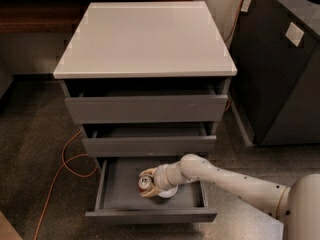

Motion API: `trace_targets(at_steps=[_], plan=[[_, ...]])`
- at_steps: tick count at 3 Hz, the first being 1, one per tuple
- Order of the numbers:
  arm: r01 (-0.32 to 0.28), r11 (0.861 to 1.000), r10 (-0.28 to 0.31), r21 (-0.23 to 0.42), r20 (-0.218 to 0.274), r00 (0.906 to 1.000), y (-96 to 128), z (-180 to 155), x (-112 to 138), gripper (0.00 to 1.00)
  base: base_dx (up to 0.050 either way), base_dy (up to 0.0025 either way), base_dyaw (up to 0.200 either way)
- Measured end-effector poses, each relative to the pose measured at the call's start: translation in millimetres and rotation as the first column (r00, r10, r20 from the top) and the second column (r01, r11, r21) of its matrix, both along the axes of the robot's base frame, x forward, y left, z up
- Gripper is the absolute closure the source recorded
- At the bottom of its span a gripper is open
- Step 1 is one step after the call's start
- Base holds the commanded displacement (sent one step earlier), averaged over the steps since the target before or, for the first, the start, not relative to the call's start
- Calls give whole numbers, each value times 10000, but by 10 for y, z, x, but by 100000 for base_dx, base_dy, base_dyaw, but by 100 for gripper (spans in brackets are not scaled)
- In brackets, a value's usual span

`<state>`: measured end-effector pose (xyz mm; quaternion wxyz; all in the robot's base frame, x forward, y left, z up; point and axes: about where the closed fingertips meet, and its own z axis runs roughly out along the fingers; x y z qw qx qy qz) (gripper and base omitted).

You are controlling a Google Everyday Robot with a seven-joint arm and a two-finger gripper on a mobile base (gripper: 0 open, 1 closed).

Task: Pick coke can from bottom drawer and place on counter

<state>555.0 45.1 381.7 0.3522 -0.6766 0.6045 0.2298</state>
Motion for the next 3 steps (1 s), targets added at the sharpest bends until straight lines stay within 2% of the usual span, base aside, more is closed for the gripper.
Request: trace_targets(at_steps=[2,3], plan=[[151,9996,-148,237,-110,9998,-48,26,-10,100,0,0,0],[308,9992,-304,253,-158,9994,-20,327,-65,100,0,0,0]])
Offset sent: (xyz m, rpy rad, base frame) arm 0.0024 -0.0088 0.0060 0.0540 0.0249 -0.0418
